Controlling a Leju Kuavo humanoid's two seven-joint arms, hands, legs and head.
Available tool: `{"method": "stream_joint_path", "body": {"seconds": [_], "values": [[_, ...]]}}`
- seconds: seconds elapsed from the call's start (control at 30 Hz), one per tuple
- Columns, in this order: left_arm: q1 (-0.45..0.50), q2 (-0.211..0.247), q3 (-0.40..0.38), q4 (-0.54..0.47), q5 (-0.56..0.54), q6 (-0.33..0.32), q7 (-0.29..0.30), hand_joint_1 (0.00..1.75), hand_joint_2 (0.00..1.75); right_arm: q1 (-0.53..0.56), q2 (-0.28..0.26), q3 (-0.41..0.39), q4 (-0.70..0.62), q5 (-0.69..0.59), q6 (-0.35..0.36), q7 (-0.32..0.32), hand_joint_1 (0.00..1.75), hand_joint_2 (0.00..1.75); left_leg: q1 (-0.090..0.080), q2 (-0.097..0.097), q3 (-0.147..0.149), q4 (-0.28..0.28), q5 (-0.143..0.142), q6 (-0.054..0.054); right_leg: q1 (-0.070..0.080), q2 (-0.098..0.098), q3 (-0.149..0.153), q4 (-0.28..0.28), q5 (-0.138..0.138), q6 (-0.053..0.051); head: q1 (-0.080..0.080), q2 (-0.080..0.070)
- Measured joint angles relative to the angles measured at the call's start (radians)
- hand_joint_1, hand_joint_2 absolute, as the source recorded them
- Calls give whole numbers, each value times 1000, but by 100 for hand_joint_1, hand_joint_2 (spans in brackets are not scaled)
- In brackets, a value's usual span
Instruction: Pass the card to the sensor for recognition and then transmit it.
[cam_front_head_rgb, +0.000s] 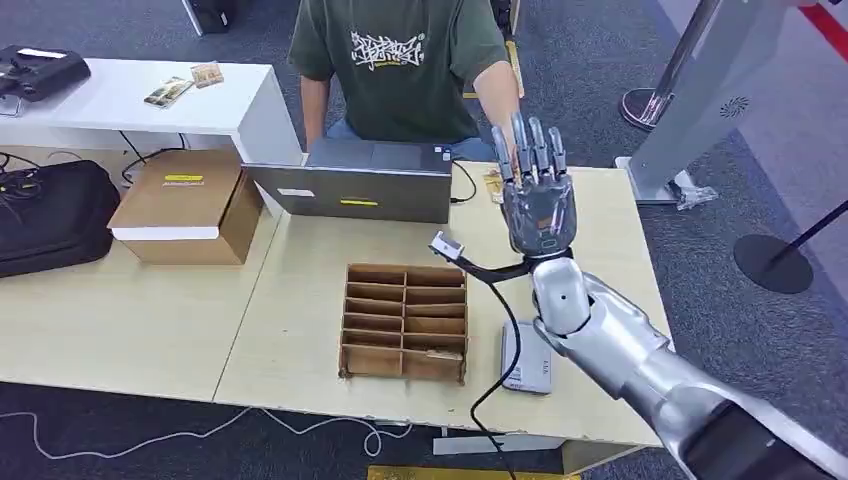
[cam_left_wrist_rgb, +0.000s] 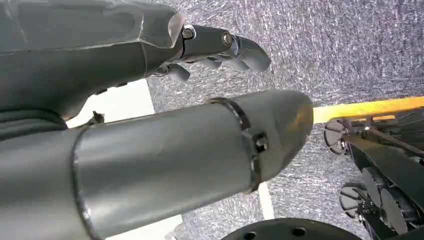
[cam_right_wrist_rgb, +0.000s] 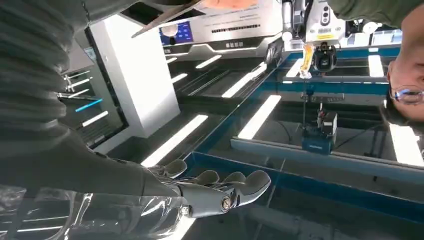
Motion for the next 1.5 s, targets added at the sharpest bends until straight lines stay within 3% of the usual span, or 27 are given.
{"method": "stream_joint_path", "body": {"seconds": [0.07,0.1,0.13,0.17,0.23,0.27,0.7,1.17,1.37,1.5], "values": [[0,0,0,0,3,0,2,0,0,0,5,-1,5,0,0,-15,3,175,0,0,0,0,0,0,0,0,0,0,0,0,0,0],[0,0,0,0,3,0,2,0,0,0,7,-2,8,0,0,-18,24,175,0,0,0,0,0,0,0,0,0,0,0,0,0,0],[0,0,0,0,3,0,3,0,0,0,10,-3,10,0,0,-21,93,175,0,0,0,0,0,0,0,0,0,0,0,0,0,0],[0,0,0,0,3,0,3,0,0,0,12,-7,13,0,0,-29,150,175,0,0,0,0,0,0,0,0,0,0,0,0,0,0],[1,0,0,0,4,-1,3,0,0,0,17,-19,18,0,0,-47,150,175,0,0,0,0,0,0,0,0,0,0,0,0,0,0],[1,0,0,0,5,-2,3,0,0,0,19,-27,21,0,0,-55,171,175,0,0,0,0,0,0,0,0,0,0,0,0,0,0],[1,0,0,0,12,-3,6,0,0,8,36,-99,64,0,0,-99,175,175,0,0,0,0,0,0,0,0,0,0,0,0,0,0],[1,0,0,0,14,-3,7,0,0,9,44,-122,91,0,0,-113,175,175,0,0,0,0,0,0,0,0,0,0,0,0,0,0],[1,0,0,0,19,-3,10,0,0,26,57,-166,97,0,0,-168,175,175,0,0,0,0,0,0,0,0,0,0,0,0,0,0],[1,-1,0,0,27,-3,10,0,0,54,87,-259,95,0,0,-248,175,175,0,0,0,0,0,0,0,0,0,0,0,0,0,0]]}}
